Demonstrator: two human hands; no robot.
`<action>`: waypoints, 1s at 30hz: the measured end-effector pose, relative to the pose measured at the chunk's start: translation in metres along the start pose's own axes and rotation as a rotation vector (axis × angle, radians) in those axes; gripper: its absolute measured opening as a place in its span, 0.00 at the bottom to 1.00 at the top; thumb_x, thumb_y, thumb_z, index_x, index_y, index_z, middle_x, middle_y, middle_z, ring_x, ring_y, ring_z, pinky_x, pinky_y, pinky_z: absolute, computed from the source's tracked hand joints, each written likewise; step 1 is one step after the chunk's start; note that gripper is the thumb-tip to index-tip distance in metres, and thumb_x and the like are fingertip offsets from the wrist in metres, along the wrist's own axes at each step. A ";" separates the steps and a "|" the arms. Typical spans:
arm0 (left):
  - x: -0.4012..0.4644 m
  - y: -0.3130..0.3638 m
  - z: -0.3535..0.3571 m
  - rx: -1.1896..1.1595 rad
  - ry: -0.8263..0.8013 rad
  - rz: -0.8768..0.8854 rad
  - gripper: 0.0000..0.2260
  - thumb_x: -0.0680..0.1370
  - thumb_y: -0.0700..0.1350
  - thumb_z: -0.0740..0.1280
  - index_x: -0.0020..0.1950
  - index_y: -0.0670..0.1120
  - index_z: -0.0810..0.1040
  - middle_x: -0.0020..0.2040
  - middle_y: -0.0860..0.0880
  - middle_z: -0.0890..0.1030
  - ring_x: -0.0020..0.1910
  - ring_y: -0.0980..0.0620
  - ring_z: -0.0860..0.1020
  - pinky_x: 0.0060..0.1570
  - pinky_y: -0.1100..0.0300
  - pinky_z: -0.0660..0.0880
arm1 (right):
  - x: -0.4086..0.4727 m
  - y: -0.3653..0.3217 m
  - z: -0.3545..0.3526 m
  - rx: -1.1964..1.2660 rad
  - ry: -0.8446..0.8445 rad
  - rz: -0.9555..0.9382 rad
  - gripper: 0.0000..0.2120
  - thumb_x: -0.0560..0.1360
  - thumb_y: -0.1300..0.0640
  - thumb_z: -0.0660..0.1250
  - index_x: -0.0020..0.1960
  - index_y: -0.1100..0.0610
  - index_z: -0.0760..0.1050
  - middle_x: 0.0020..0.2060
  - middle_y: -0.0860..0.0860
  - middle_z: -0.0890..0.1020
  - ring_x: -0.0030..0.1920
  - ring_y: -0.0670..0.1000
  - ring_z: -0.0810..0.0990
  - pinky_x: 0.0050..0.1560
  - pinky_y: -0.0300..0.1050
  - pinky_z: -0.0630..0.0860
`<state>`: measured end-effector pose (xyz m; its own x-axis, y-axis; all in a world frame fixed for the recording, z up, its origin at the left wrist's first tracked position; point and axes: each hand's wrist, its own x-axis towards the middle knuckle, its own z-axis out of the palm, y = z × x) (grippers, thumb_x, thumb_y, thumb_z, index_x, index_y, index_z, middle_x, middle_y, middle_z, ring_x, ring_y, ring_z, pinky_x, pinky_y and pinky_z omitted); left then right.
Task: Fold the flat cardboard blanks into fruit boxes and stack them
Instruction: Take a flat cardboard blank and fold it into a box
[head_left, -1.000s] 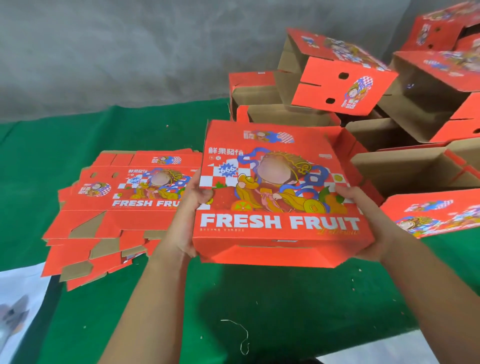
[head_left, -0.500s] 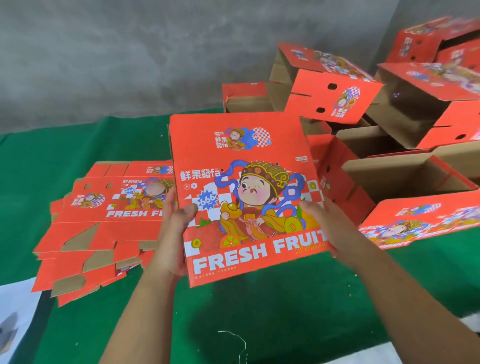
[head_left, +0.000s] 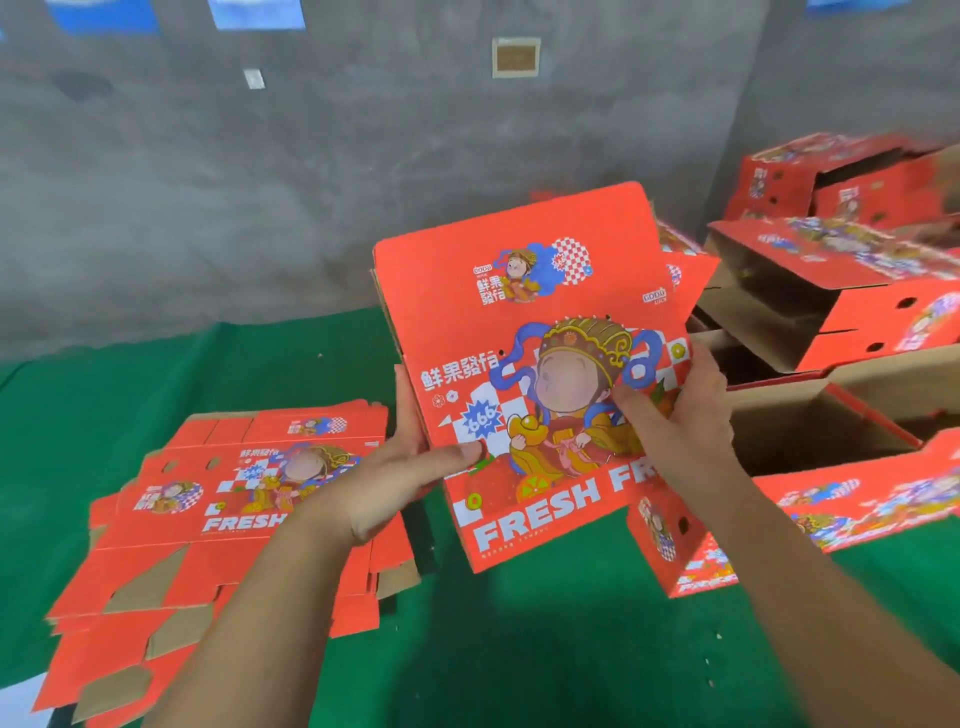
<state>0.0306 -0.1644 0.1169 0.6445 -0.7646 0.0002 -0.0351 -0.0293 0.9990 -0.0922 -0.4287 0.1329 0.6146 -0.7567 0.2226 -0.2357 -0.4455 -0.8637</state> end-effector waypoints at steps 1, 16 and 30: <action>0.005 0.010 0.003 0.039 0.004 0.009 0.46 0.77 0.50 0.75 0.81 0.62 0.43 0.70 0.57 0.78 0.69 0.54 0.78 0.66 0.57 0.77 | 0.004 -0.002 -0.003 0.019 0.030 -0.033 0.44 0.65 0.34 0.70 0.77 0.47 0.61 0.69 0.50 0.70 0.70 0.55 0.72 0.70 0.66 0.70; 0.160 0.054 0.123 0.642 0.181 0.477 0.34 0.82 0.39 0.62 0.85 0.51 0.49 0.79 0.46 0.68 0.74 0.46 0.72 0.71 0.52 0.71 | 0.088 0.044 -0.071 -0.145 0.379 -0.091 0.43 0.72 0.44 0.64 0.84 0.51 0.54 0.81 0.66 0.52 0.80 0.66 0.53 0.78 0.62 0.53; 0.155 0.006 0.167 0.425 -0.024 0.152 0.21 0.81 0.38 0.60 0.72 0.51 0.77 0.65 0.51 0.82 0.64 0.53 0.79 0.67 0.54 0.74 | 0.014 0.061 0.024 -0.153 -0.029 -0.132 0.41 0.77 0.56 0.69 0.83 0.58 0.51 0.80 0.58 0.61 0.79 0.59 0.60 0.78 0.59 0.59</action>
<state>0.0023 -0.3904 0.1154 0.5900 -0.7953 0.1393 -0.4420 -0.1738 0.8800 -0.0801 -0.4551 0.0724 0.6686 -0.6739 0.3145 -0.2619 -0.6092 -0.7485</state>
